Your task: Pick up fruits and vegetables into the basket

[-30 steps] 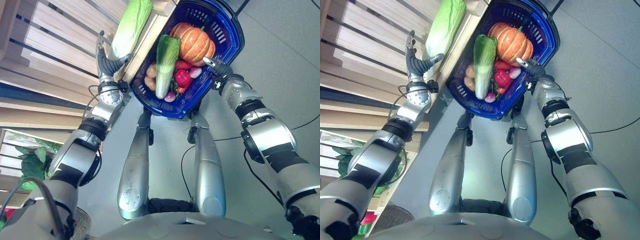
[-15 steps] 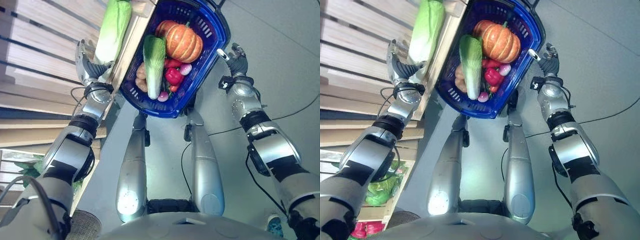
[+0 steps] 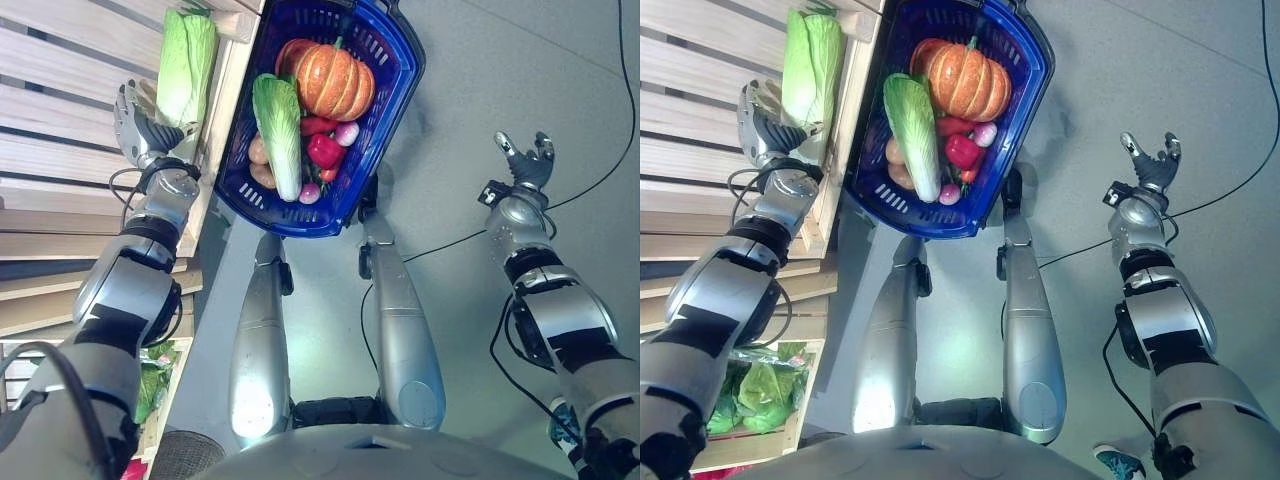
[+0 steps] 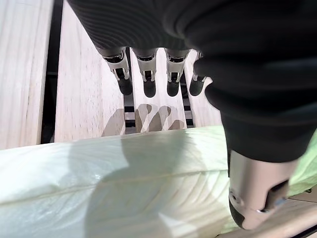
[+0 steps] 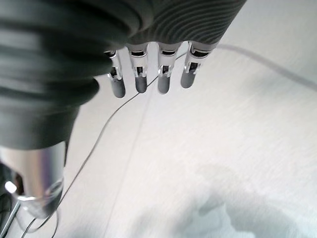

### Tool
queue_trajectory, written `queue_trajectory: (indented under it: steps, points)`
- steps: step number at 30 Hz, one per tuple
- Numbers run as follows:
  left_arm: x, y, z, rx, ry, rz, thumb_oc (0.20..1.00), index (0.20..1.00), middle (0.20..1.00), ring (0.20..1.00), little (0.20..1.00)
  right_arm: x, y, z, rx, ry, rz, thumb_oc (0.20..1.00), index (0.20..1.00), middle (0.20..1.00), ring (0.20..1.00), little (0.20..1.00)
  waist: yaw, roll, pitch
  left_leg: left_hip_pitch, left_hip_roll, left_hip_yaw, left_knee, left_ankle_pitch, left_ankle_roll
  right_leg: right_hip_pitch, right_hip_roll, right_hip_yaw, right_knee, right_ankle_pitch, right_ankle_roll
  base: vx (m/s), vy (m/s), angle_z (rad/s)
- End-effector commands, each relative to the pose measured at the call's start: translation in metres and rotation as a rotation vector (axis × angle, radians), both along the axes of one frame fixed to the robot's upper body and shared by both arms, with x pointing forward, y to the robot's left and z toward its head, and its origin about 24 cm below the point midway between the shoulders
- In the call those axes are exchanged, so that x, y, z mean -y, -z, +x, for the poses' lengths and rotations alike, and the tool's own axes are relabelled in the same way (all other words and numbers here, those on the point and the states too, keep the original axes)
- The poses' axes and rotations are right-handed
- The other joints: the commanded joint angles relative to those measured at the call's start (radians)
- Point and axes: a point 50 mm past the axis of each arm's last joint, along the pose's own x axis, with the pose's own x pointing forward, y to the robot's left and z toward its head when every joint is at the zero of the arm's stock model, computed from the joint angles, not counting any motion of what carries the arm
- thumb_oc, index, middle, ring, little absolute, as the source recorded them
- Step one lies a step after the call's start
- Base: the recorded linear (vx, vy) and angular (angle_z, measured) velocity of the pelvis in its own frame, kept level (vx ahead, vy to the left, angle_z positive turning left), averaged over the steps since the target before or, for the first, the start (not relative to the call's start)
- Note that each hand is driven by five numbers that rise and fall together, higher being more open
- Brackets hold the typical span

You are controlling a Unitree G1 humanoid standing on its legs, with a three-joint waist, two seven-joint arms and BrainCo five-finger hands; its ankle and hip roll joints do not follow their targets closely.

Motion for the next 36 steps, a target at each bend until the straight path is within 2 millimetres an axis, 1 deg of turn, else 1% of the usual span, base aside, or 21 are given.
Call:
queue_trajectory:
  steps: [1, 3, 5, 7, 13, 17, 25, 26, 27, 32, 33, 34, 35, 36]
  points:
    - [-0.036, 0.008, -0.013, -0.073, -0.126, -0.073, 1.000, 1.000, 1.000, 1.000, 1.000, 0.021, 0.016, -0.018, -0.041, 0.071, 0.021, 1.000, 1.000, 1.000, 1.000, 1.000, -0.012, -0.009, -0.042, -0.042, -0.041, 0.016, 0.007, -0.027, 0.023, 0.031, 0.063, -0.047, 0.040, -0.101, 0.044, 0.01, 0.000, -0.08]
    - [-0.038, 0.010, -0.014, -0.093, -0.132, -0.087, 1.000, 1.000, 1.000, 1.000, 1.000, 0.023, 0.017, -0.019, -0.048, 0.076, 0.021, 1.000, 1.000, 1.000, 1.000, 1.000, -0.013, -0.011, -0.042, -0.043, -0.041, 0.017, 0.009, -0.028, 0.023, 0.030, 0.063, -0.047, 0.040, -0.101, 0.044, 0.00, -0.001, -0.03]
    - [-0.041, 0.017, -0.015, -0.150, -0.129, -0.125, 1.000, 1.000, 1.000, 1.000, 1.000, 0.023, 0.019, -0.020, -0.052, 0.078, 0.022, 1.000, 1.000, 1.000, 1.000, 1.000, -0.016, -0.013, -0.042, -0.044, -0.041, 0.018, 0.009, -0.029, 0.023, 0.030, 0.063, -0.046, 0.037, -0.100, 0.043, 0.00, 0.002, -0.02]
    - [-0.042, 0.023, -0.016, -0.202, -0.122, -0.158, 1.000, 1.000, 1.000, 1.000, 1.000, 0.021, 0.017, -0.018, -0.046, 0.072, 0.021, 1.000, 1.000, 1.000, 1.000, 1.000, -0.018, -0.014, -0.042, -0.048, -0.042, 0.017, 0.009, -0.029, 0.023, 0.028, 0.063, -0.045, 0.034, -0.098, 0.044, 0.00, 0.003, -0.04]
    - [-0.043, 0.036, -0.020, -0.277, -0.092, -0.236, 1.000, 1.000, 1.000, 1.000, 1.000, 0.016, 0.008, -0.011, -0.025, 0.045, 0.009, 1.000, 1.000, 1.000, 1.000, 1.000, -0.020, -0.016, -0.042, -0.050, -0.040, 0.019, 0.009, -0.031, 0.021, 0.026, 0.063, -0.045, 0.030, -0.100, 0.043, 0.00, 0.005, -0.03]
    - [-0.043, 0.040, -0.019, -0.313, -0.073, -0.271, 1.000, 1.000, 1.000, 1.000, 1.000, 0.014, 0.004, -0.008, -0.015, 0.040, 0.009, 1.000, 1.000, 1.000, 1.000, 1.000, -0.021, -0.016, -0.042, -0.052, -0.038, 0.021, 0.007, -0.031, 0.019, 0.025, 0.061, -0.046, 0.026, -0.100, 0.043, 0.00, 0.000, 0.00]
    - [-0.043, 0.038, -0.019, -0.323, -0.065, -0.290, 1.000, 1.000, 1.000, 1.000, 1.000, 0.009, -0.003, -0.003, 0.009, 0.028, 0.008, 1.000, 1.000, 1.000, 1.000, 1.000, -0.018, -0.023, -0.042, -0.063, -0.036, 0.021, 0.004, -0.032, 0.016, 0.018, 0.063, -0.047, 0.018, -0.101, 0.042, 0.00, 0.000, 0.00]
    - [-0.043, 0.037, -0.018, -0.319, -0.064, -0.290, 1.000, 1.000, 1.000, 1.000, 1.000, 0.009, -0.004, -0.002, 0.014, 0.027, 0.009, 1.000, 1.000, 1.000, 1.000, 1.000, -0.018, -0.023, -0.042, -0.070, -0.035, 0.020, 0.002, -0.025, 0.016, 0.011, 0.063, -0.047, 0.015, -0.094, 0.041, 0.00, 0.000, 0.00]
    - [-0.043, 0.039, -0.019, -0.325, -0.066, -0.292, 1.000, 1.000, 1.000, 1.000, 1.000, 0.009, -0.003, -0.003, 0.013, 0.027, 0.009, 1.000, 1.000, 1.000, 1.000, 1.000, -0.018, -0.024, -0.042, -0.066, -0.035, 0.020, 0.004, -0.032, 0.016, 0.014, 0.063, -0.046, 0.018, -0.101, 0.041, 0.00, 0.000, 0.00]
    - [-0.045, 0.037, -0.019, -0.353, -0.068, -0.307, 1.000, 1.000, 1.000, 1.000, 1.000, 0.006, -0.004, -0.001, 0.020, 0.024, 0.017, 1.000, 1.000, 1.000, 1.000, 1.000, -0.017, -0.031, -0.042, -0.072, -0.033, 0.019, 0.004, -0.034, 0.015, 0.009, 0.063, -0.048, 0.016, -0.101, 0.042, 0.00, 0.000, 0.00]
    - [-0.045, 0.037, -0.019, -0.359, -0.068, -0.307, 0.893, 0.893, 0.893, 0.893, 0.893, 0.005, -0.004, -0.001, 0.020, 0.024, 0.018, 1.000, 1.000, 1.000, 1.000, 1.000, -0.017, -0.032, -0.042, -0.073, -0.034, 0.019, 0.004, -0.034, 0.015, 0.008, 0.063, -0.048, 0.015, -0.099, 0.042, 0.00, 0.000, 0.00]
    - [-0.045, 0.038, -0.019, -0.368, -0.066, -0.308, 0.630, 0.630, 0.630, 0.630, 0.630, 0.005, -0.004, -0.001, 0.021, 0.023, 0.020, 1.000, 1.000, 1.000, 1.000, 1.000, -0.017, -0.033, -0.042, -0.073, -0.034, 0.019, 0.003, -0.035, 0.015, 0.008, 0.062, -0.048, 0.013, -0.099, 0.043, 0.00, 0.000, 0.00]
    - [-0.044, 0.038, -0.019, -0.374, -0.064, -0.308, 0.457, 0.457, 0.457, 0.457, 0.457, 0.004, -0.004, -0.001, 0.023, 0.022, 0.023, 1.000, 1.000, 1.000, 1.000, 1.000, -0.017, -0.034, -0.042, -0.074, -0.034, 0.019, 0.004, -0.035, 0.014, 0.007, 0.062, -0.048, 0.012, -0.098, 0.043, 0.00, 0.000, 0.00]
    - [-0.044, 0.038, -0.019, -0.377, -0.062, -0.309, 0.338, 0.338, 0.338, 0.338, 0.338, 0.004, -0.004, -0.001, 0.023, 0.021, 0.023, 1.000, 1.000, 1.000, 1.000, 1.000, -0.017, -0.035, -0.042, -0.075, -0.033, 0.019, 0.005, -0.035, 0.014, 0.006, 0.061, -0.049, 0.012, -0.098, 0.043, 0.00, -0.009, 0.03]
